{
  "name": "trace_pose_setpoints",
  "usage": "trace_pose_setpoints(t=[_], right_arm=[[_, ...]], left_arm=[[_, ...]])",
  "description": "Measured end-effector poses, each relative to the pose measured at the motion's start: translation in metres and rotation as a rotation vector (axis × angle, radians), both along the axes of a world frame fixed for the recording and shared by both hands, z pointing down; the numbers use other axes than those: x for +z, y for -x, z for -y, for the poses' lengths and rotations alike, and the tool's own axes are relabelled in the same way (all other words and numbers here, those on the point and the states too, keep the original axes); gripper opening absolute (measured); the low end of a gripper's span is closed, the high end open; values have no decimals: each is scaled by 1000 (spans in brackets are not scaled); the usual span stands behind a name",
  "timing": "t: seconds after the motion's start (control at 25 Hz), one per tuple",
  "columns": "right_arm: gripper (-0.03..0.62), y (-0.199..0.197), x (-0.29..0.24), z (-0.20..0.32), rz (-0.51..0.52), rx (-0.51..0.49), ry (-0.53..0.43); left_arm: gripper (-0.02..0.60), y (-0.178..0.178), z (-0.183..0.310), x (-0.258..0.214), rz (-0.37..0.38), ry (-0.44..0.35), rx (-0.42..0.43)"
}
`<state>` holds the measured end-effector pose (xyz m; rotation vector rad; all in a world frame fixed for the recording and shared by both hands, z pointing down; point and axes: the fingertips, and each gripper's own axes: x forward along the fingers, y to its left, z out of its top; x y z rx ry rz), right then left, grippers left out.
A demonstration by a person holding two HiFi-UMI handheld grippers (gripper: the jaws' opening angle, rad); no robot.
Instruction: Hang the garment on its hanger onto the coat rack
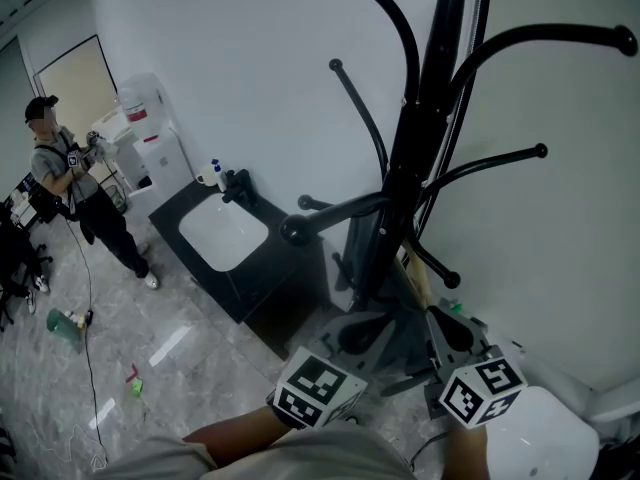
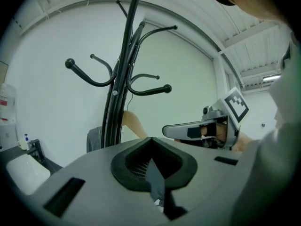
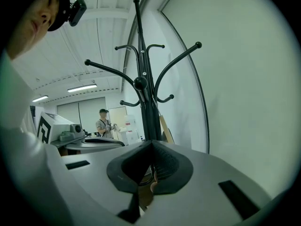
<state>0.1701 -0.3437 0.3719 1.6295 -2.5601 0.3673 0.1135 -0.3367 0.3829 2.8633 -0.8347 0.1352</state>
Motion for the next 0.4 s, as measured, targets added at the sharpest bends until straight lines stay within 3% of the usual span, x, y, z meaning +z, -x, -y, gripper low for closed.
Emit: trace_pose_setpoints(t=[0.4], right_arm=[[15,4,2,-4,1,-12,9]], left_arm=[[5,3,-4,3,-4,9,-3]])
